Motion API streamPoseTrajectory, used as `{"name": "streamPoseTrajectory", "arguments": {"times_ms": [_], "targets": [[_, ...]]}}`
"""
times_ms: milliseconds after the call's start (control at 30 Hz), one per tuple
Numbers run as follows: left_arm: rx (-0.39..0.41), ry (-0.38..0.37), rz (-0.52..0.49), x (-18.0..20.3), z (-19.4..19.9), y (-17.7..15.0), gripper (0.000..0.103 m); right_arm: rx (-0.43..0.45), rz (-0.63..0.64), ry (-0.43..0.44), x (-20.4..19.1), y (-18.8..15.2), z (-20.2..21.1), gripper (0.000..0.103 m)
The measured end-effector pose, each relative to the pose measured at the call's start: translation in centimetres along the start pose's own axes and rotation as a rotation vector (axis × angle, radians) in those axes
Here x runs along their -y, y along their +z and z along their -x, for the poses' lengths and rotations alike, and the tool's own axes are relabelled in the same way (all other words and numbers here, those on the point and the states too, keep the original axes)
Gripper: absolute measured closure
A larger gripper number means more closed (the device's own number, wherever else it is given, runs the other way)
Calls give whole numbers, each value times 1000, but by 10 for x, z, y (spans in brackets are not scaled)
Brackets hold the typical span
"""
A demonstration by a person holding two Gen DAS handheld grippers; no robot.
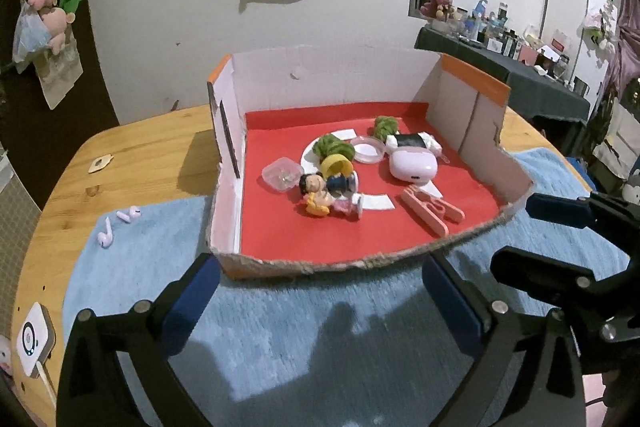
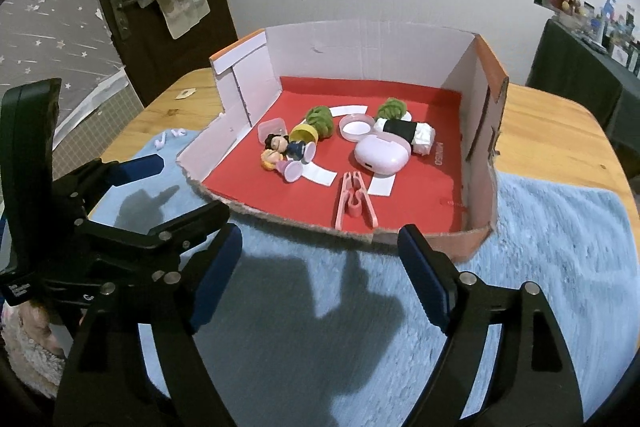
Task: Organize objects
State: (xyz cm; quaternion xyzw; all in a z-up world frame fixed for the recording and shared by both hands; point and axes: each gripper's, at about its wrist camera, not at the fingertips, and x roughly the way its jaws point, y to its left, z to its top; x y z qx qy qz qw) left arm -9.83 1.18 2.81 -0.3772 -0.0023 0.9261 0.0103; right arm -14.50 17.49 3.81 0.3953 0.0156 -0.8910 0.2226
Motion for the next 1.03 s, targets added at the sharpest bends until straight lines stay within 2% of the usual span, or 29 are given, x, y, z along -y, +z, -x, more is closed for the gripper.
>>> {"name": "streamPoseTrajectory", "arguments": {"times_ms": [200,333,500,1033], "targets": [[-3,47,-21,8,4,-14,0,11,-12,5,-5,-12,10,19],[-6,47,-7,7,5,-23,0,8,-29,4,-5,-23,11,19],[-6,100,-3,5,4,-33,0,-2,-52,0,-2,-35,8,19],[-72,26,60,-1,-10,-63,0,-34,-90,-20,2,-69,-11,19]]}}
